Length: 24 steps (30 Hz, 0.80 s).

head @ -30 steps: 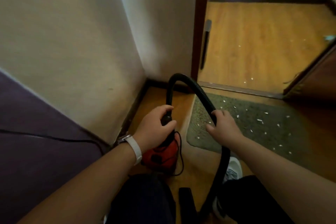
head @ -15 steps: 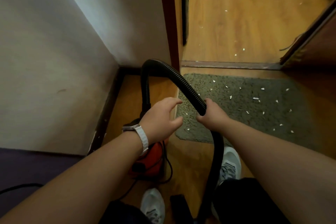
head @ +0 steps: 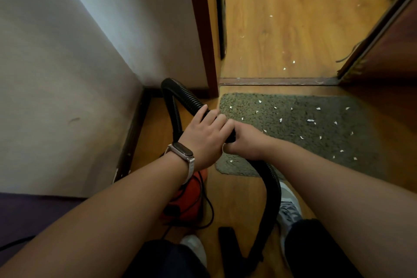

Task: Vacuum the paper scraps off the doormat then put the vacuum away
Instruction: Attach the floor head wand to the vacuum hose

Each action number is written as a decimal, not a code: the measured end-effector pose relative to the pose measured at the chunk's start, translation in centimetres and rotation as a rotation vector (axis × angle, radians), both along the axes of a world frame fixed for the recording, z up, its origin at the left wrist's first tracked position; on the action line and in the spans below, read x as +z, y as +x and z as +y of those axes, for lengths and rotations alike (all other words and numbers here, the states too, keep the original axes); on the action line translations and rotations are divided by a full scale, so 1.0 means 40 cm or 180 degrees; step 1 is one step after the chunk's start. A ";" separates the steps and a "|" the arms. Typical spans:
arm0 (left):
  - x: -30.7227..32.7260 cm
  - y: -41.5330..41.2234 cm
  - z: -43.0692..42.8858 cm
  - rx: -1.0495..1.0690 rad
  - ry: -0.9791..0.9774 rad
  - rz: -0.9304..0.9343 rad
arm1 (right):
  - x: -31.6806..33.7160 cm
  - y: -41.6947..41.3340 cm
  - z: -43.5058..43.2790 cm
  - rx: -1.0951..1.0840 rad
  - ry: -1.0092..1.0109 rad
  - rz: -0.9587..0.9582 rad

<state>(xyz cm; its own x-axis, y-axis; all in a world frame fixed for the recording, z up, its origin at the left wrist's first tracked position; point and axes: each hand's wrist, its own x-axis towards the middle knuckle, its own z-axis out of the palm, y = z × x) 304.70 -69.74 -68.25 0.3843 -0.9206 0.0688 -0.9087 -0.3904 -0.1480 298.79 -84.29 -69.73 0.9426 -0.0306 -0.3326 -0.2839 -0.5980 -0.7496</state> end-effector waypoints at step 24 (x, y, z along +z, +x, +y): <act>0.260 -0.126 0.006 0.1021 -0.0281 0.1010 | 0.182 -0.380 -0.217 -0.1375 -0.0072 -0.0360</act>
